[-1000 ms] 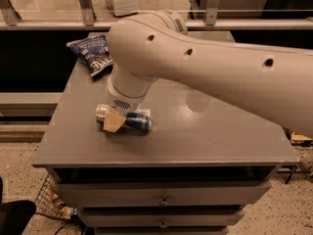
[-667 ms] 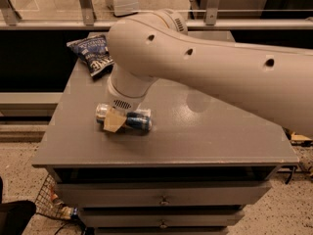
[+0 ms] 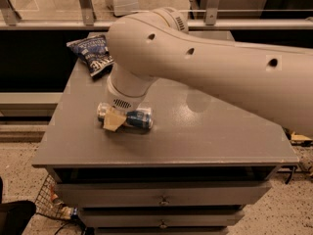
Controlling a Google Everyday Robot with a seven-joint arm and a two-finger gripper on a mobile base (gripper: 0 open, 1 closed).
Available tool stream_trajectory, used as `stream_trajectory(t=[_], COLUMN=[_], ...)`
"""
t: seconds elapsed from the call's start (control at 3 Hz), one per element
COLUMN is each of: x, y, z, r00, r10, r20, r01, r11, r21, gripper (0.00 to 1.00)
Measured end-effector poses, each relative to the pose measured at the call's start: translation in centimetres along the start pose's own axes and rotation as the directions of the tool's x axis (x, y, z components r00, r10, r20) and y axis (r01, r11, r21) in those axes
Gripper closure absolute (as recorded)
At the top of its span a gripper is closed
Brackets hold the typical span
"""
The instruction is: Knock redbull can over
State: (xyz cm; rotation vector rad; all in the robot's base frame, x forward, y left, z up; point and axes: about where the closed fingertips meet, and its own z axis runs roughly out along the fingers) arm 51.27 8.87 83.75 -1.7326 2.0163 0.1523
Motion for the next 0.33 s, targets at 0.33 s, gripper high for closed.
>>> stream_trajectory(t=[0.33], x=[-0.04], y=[0.03], z=[-0.14], r00=[1.0], r10=[-0.001], r20=[0.001], r01=[0.001], r11=[1.0], r21=[0.002], gripper=[0.0])
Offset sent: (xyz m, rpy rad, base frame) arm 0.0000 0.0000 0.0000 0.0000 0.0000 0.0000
